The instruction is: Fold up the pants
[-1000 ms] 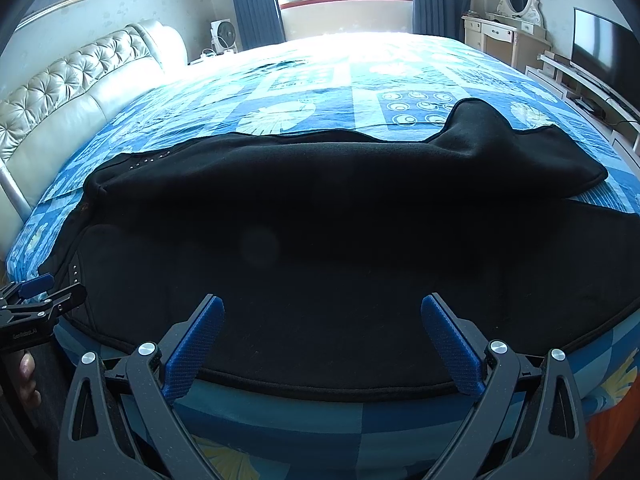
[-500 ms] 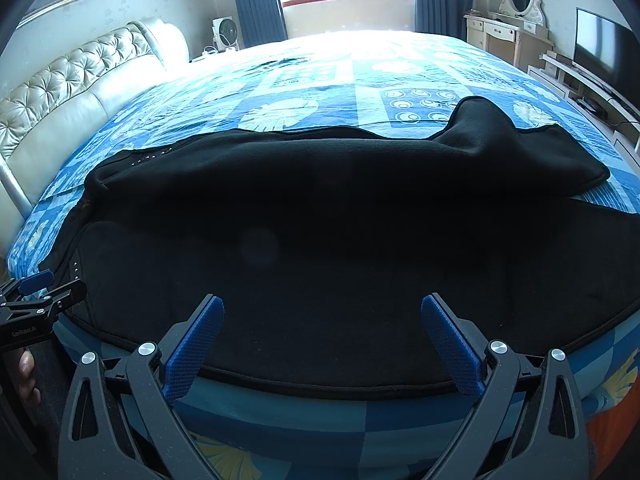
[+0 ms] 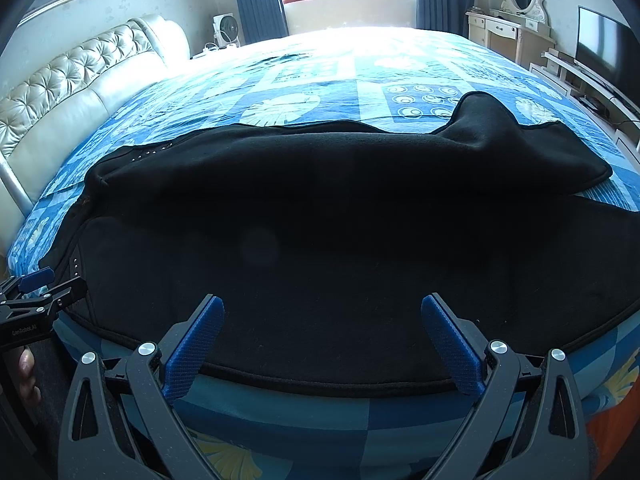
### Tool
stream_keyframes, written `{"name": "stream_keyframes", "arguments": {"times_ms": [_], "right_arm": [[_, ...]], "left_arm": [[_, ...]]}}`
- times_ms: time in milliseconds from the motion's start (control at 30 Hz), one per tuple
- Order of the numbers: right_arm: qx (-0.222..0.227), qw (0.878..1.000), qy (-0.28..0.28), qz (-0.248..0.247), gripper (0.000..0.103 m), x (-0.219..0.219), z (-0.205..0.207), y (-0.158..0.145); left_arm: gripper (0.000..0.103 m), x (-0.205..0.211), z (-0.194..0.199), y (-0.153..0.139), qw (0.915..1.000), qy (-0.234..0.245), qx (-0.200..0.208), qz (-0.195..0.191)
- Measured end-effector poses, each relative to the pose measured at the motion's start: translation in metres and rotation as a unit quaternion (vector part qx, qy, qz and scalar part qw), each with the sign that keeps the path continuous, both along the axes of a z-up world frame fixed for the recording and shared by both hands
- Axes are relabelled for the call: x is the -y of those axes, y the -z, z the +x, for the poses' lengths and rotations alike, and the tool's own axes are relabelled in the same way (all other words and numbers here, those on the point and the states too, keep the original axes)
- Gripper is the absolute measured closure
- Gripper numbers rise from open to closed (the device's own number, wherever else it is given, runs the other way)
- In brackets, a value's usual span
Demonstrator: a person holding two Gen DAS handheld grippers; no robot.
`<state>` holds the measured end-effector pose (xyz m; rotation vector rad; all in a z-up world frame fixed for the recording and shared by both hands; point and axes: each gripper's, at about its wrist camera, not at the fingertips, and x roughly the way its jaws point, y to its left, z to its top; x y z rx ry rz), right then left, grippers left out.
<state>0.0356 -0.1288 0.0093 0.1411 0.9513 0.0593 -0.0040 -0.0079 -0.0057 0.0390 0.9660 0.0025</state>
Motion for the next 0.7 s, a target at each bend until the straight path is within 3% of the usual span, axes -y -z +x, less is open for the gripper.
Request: {"name": "stream_keyframes", "arguments": {"times_ms": [700], "right_arm": [[-0.003, 1.000, -0.002, 0.001, 0.004, 0.0003, 0.0009, 0.0025]], "left_arm": [[0.002, 0.0014, 0.0000, 0.0018, 1.0000, 0.001, 0.000, -0.001]]}}
